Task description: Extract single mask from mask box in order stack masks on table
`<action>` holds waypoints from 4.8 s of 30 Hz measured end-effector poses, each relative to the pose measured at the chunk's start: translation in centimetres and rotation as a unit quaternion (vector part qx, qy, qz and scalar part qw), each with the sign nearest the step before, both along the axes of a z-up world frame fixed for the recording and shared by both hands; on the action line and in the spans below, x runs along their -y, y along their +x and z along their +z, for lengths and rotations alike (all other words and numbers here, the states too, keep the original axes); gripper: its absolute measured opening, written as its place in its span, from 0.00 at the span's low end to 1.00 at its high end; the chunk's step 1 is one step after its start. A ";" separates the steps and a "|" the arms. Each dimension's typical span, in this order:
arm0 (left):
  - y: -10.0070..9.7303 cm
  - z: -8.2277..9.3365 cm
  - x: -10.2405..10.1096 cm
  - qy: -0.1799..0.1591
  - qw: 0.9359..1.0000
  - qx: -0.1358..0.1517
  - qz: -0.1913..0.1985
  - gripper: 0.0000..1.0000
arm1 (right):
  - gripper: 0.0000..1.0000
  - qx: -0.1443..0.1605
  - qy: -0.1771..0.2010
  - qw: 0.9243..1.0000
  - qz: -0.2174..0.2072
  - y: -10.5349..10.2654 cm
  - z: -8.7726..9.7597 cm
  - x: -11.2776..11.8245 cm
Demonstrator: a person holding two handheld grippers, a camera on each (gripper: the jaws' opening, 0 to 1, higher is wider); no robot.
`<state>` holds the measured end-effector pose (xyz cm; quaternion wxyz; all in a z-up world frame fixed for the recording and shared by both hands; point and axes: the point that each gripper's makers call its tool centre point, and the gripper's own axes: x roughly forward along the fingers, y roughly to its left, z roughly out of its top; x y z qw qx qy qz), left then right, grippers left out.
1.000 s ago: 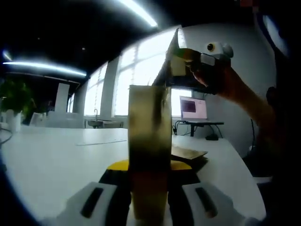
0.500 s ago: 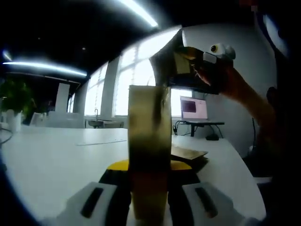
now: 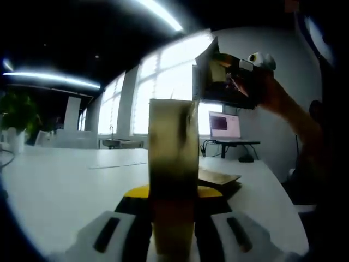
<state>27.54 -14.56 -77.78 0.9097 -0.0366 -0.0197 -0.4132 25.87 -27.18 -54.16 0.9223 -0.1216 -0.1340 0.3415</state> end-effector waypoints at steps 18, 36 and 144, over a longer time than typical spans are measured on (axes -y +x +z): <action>0.2 -0.1 -0.1 0.002 1.000 0.001 0.001 0.31 | 0.00 0.007 0.022 0.997 -0.080 -0.3 0.1 5.8; 0.2 -0.1 -0.1 0.002 1.000 0.001 0.001 0.31 | 0.00 -0.044 -0.026 0.975 -0.214 2.4 -3.7 12.9; 0.1 0.0 0.1 0.007 1.000 0.004 0.001 0.31 | 0.19 -0.251 -0.203 0.941 -0.104 -1.2 -26.5 5.7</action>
